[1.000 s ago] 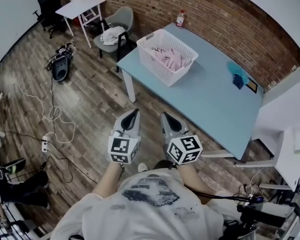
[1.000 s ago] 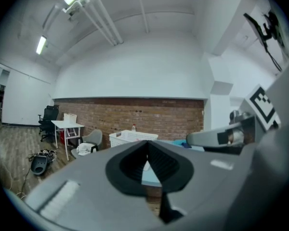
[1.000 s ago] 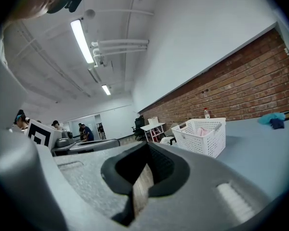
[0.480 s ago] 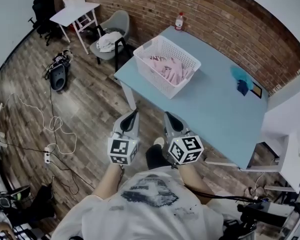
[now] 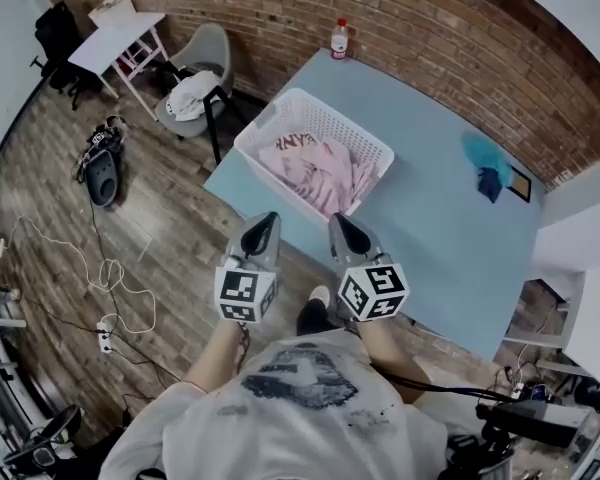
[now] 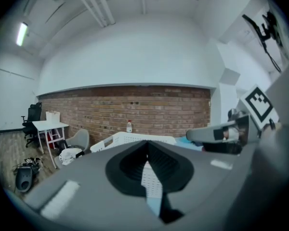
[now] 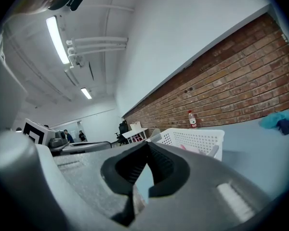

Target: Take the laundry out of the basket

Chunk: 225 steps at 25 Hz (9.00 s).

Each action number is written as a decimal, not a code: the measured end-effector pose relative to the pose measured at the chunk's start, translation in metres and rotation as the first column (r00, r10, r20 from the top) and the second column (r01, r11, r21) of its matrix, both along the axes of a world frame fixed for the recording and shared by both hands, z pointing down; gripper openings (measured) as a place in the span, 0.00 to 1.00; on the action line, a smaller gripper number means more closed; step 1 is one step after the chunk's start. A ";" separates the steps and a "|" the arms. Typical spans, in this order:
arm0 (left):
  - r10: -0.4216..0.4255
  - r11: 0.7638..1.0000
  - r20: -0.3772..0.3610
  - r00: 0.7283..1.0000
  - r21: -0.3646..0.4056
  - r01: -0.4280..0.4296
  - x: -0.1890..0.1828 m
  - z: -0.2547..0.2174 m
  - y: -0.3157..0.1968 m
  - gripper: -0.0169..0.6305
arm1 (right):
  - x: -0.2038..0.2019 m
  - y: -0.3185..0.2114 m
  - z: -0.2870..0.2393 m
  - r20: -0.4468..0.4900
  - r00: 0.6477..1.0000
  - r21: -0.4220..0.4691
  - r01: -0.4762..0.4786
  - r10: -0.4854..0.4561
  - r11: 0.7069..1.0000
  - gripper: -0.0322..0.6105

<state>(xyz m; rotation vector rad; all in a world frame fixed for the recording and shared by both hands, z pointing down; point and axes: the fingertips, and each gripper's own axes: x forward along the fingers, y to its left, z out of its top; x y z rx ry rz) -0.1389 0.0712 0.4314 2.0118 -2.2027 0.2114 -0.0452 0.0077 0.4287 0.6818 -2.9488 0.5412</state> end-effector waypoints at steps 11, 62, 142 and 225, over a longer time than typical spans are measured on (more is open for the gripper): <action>0.076 0.997 0.040 0.996 -0.032 -0.075 -0.039 -0.013 -0.133 0.01 | -0.020 -0.137 -0.003 0.017 0.994 -0.021 -0.109 0.110 0.994 0.05; 0.921 0.279 -0.168 0.352 -0.345 -0.896 0.014 0.106 -0.232 0.54 | 0.037 -0.175 0.042 -0.099 0.639 -0.086 -0.769 0.763 0.633 0.05; 0.969 -0.196 -0.240 -0.057 -0.610 -0.768 0.065 0.223 -0.196 0.34 | 0.068 -0.133 0.053 -0.115 0.513 -0.156 -0.855 0.850 0.495 0.05; 0.957 0.288 0.055 0.286 -0.033 -0.957 0.328 -0.072 -0.257 0.31 | 0.362 -0.110 -0.044 -0.001 0.480 0.085 -0.874 0.877 0.479 0.05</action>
